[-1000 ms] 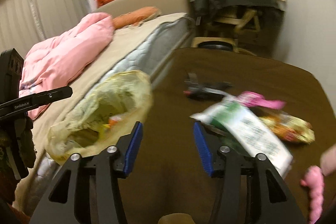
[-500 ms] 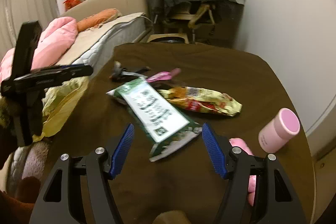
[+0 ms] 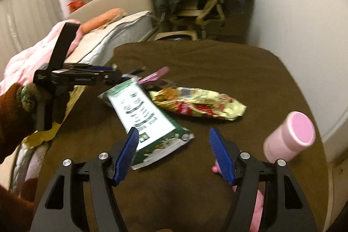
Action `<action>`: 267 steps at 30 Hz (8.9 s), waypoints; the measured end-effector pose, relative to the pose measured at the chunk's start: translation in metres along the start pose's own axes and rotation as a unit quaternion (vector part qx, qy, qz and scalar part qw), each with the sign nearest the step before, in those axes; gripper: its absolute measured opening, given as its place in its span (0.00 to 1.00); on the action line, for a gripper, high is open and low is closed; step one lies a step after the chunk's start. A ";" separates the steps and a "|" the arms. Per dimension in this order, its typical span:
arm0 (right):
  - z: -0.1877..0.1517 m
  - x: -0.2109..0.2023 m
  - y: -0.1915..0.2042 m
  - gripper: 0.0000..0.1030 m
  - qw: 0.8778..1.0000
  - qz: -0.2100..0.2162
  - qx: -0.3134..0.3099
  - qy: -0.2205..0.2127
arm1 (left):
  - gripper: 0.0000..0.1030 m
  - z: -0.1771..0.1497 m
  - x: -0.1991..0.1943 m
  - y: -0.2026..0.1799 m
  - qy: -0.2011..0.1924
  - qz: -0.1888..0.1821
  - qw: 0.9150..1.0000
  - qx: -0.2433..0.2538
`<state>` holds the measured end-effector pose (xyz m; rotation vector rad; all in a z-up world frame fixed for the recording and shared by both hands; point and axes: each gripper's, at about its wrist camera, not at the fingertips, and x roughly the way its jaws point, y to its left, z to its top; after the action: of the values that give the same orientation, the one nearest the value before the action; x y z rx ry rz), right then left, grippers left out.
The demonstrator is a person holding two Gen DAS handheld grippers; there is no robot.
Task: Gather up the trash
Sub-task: 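Move both tools back to the table toward the milk carton and grey wrapper, then grasp the grey foil wrapper with the left tool while the right tool grasps the green milk carton, then lift the grey wrapper and milk carton and carry them toward the yellow bag, then open both tools over the yellow bag to drop the wrapper and carton, then move both open tools back over the table toward the gold snack bag, then grasp the gold snack bag with the left tool while the right tool grasps the pink candy stick wrapper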
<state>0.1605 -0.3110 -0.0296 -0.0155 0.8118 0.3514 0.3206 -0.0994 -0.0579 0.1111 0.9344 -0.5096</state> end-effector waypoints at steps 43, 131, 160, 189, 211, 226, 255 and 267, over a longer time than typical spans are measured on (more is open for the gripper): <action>0.005 -0.019 -0.021 0.60 0.998 -0.059 -0.030 -0.019 | 0.44 -0.028 -0.018 -0.031 0.038 0.005 0.997 0.073; 0.131 0.048 0.261 0.53 0.984 0.127 -0.119 -0.047 | 0.25 -0.211 -0.231 0.133 -0.122 0.038 0.949 -0.287; 0.128 0.073 0.264 0.53 0.986 0.140 -0.070 -0.054 | 0.53 -0.204 -0.211 0.138 -0.100 0.051 0.959 -0.260; 0.058 0.037 0.170 0.64 0.999 0.030 0.002 -0.040 | 0.53 -0.174 -0.226 0.094 -0.130 0.074 0.963 -0.222; -0.025 -0.032 0.017 0.65 0.992 -0.086 0.086 -0.032 | 0.53 -0.084 -0.127 -0.045 -0.073 0.007 0.994 -0.079; -0.049 -0.049 -0.008 0.65 0.987 -0.139 0.077 -0.031 | 0.53 0.023 -0.023 -0.090 -0.072 -0.070 0.992 0.076; 0.038 0.005 -0.021 0.65 0.995 -0.085 0.035 -0.047 | 0.32 -0.074 -0.070 -0.051 -0.034 -0.010 0.993 -0.112; 0.117 0.140 -0.052 0.65 0.996 0.040 0.048 0.058 | 0.33 -0.125 -0.103 -0.024 -0.045 0.037 0.981 -0.185</action>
<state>0.3485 -0.3008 -0.0542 0.0864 0.9453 0.3891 0.1672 -0.0443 -0.0481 -0.2118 0.9181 -0.2623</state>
